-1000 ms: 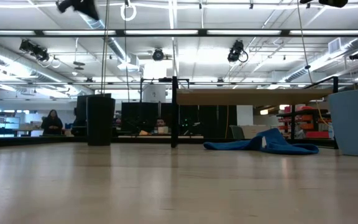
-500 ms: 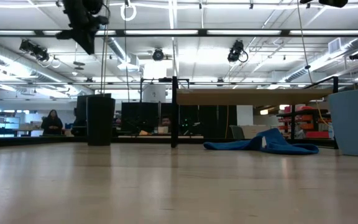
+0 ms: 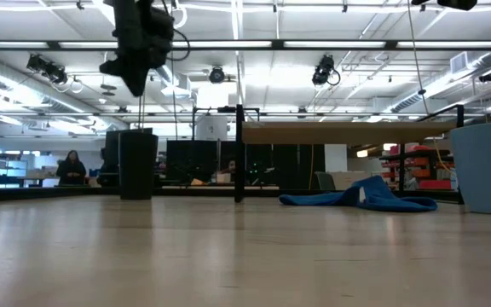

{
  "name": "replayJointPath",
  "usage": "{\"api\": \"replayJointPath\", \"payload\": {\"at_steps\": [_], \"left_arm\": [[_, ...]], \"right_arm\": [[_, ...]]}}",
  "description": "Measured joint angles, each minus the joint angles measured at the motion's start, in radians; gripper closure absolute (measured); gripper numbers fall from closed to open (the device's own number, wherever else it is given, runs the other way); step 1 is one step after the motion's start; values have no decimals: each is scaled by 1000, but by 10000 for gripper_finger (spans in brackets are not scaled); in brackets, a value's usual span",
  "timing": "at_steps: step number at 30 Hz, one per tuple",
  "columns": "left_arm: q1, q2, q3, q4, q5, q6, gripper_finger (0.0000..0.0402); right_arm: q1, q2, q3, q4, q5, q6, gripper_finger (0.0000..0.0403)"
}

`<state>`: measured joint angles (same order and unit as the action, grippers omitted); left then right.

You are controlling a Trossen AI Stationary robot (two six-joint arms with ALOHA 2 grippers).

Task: Stack small to large cups/mugs on shelf
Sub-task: Move the black plastic cup to the top center of the table

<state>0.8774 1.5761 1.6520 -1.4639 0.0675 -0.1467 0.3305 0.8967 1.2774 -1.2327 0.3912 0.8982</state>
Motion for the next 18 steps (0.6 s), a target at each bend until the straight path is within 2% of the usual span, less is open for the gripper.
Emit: {"api": "replayJointPath", "payload": {"at_steps": [9,14,18], "left_arm": [[-58,0,-217,87,-21,-39,325],[-55,0,-243,195,-30,-53,305],[-56,0,-243,215,-79,-49,289]], "right_arm": [[0,0,0,0,0,1,318],[0,0,0,0,0,30,318],[0,0,0,0,0,34,318]]}}
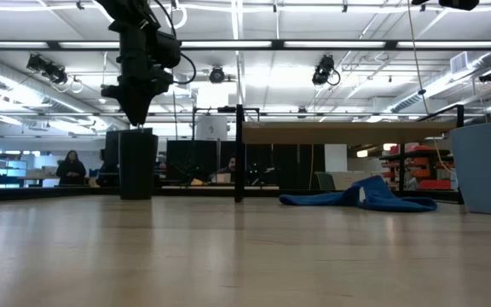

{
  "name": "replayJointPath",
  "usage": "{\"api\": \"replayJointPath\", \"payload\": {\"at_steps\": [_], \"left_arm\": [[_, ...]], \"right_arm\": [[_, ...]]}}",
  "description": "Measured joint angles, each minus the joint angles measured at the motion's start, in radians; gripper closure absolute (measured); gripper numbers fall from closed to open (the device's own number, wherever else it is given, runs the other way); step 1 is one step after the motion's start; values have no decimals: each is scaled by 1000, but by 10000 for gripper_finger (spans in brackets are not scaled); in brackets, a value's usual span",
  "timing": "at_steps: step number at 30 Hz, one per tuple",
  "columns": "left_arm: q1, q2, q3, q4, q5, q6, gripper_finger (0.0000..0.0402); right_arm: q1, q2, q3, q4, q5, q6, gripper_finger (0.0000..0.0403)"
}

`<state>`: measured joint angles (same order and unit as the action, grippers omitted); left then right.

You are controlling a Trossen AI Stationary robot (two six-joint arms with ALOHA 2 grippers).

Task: Stack small to large cups/mugs on shelf
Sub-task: Move the black plastic cup to the top center of the table

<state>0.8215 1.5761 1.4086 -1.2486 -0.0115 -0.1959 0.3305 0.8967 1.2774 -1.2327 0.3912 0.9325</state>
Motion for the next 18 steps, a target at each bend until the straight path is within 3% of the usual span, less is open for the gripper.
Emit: {"api": "replayJointPath", "payload": {"at_steps": [4,18], "left_arm": [[0,0,0,-2,-66,-2,275],[17,8,-91,23,-20,-2,255]], "right_arm": [[0,1,0,0,0,0,318],[0,5,0,0,0,0,318]]}}
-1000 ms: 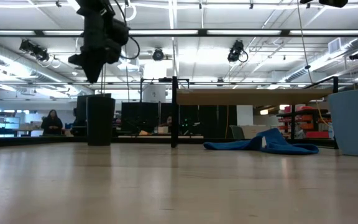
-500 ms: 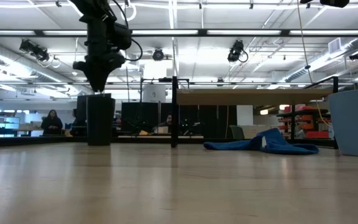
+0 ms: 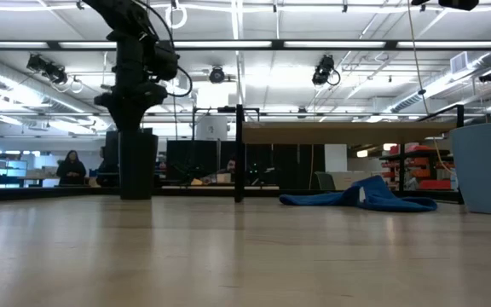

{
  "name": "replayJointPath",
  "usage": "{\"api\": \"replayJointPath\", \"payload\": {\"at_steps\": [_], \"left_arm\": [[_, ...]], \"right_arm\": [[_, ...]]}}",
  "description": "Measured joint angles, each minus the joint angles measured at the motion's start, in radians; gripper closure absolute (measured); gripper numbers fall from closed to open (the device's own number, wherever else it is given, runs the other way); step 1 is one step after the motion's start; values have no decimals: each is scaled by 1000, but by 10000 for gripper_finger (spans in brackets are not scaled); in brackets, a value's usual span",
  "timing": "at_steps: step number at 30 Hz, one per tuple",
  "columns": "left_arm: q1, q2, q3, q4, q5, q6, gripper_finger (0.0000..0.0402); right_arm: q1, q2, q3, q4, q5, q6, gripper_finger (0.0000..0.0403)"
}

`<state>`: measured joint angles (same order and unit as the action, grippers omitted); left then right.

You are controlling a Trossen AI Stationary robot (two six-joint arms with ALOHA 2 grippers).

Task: Stack small to large cups/mugs on shelf
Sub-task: Move the black plastic cup to the top center of the table

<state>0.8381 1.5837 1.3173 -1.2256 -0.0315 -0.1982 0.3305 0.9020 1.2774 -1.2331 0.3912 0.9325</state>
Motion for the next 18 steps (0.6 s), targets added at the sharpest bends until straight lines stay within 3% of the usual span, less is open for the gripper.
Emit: {"api": "replayJointPath", "payload": {"at_steps": [12,18], "left_arm": [[11,0,-82,63,3,-1,273],[11,0,-82,66,3,-24,309]], "right_arm": [[0,0,0,0,0,0,318],[0,0,0,0,0,0,318]]}}
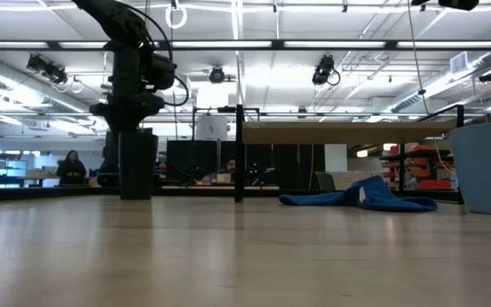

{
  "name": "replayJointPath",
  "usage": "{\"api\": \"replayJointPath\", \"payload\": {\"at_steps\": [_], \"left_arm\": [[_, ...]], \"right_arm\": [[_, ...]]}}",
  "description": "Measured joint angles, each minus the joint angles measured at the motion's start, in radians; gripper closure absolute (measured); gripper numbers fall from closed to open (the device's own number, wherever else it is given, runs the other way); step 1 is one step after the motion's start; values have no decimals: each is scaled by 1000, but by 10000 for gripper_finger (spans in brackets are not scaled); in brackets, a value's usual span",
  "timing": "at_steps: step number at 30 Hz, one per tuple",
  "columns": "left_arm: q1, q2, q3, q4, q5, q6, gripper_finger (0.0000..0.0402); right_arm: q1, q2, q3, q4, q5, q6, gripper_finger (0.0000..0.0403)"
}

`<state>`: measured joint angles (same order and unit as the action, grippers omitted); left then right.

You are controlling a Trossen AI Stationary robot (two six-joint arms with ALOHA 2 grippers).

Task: Stack small to large cups/mugs on shelf
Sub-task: Move the black plastic cup to the top center of the table

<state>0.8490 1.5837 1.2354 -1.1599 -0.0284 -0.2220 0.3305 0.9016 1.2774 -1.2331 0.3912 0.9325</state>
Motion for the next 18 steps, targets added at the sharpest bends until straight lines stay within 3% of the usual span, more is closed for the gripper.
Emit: {"api": "replayJointPath", "payload": {"at_steps": [8,13,18], "left_arm": [[0,0,0,-1,26,-11,389],[-12,-8,12,-26,101,-13,383],[-72,-8,123,-172,111,-2,392]], "right_arm": [[0,0,0,0,0,0,318],[0,0,0,0,0,0,318],[0,0,0,0,0,0,318]]}}
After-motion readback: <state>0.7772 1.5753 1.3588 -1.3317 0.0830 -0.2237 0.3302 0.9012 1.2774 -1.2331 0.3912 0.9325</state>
